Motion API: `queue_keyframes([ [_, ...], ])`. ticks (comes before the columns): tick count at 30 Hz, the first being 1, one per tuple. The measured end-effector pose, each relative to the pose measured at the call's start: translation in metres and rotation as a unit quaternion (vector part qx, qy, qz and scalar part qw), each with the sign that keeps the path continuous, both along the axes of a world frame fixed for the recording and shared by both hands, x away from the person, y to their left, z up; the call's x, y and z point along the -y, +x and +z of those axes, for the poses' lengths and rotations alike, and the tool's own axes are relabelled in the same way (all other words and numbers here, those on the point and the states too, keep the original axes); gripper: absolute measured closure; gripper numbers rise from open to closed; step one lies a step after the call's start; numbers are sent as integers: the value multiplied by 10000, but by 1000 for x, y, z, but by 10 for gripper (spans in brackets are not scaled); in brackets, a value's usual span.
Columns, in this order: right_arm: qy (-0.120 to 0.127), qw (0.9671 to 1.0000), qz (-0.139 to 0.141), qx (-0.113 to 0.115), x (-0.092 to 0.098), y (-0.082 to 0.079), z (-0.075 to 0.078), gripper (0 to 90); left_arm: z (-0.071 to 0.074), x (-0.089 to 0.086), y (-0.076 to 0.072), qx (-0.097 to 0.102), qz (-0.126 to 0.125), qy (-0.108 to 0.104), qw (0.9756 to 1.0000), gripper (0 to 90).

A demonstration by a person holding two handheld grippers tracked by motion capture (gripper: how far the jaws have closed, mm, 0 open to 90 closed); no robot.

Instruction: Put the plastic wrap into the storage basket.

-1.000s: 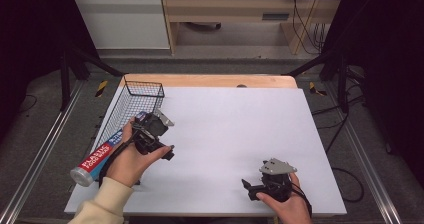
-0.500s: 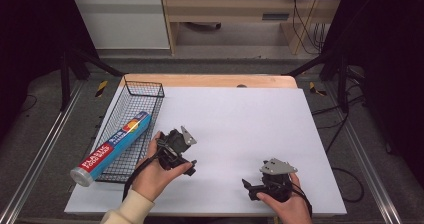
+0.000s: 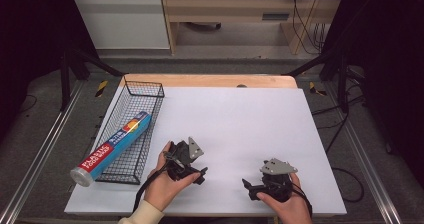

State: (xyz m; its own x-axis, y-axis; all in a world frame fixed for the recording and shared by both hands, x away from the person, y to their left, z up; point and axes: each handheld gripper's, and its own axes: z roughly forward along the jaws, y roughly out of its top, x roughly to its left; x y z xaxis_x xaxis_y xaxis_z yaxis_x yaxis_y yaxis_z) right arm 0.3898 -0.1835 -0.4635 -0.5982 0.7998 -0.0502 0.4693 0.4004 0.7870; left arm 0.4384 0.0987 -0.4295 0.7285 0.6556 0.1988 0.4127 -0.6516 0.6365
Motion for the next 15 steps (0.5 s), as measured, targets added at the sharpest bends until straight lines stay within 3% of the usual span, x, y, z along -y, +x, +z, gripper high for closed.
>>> queue_keyframes([
  [5,5,10000,-25,28,0,0,0,64,-13,-5,-2,61,-41,-219,9997,58],
  [11,-73,10000,-43,28,0,1,-1,64,-28,-11,-6,13,-77,-324,9994,58],
  [15,-96,9999,-50,41,0,1,-1,64,-31,-12,-11,77,-149,-83,9998,59],
])
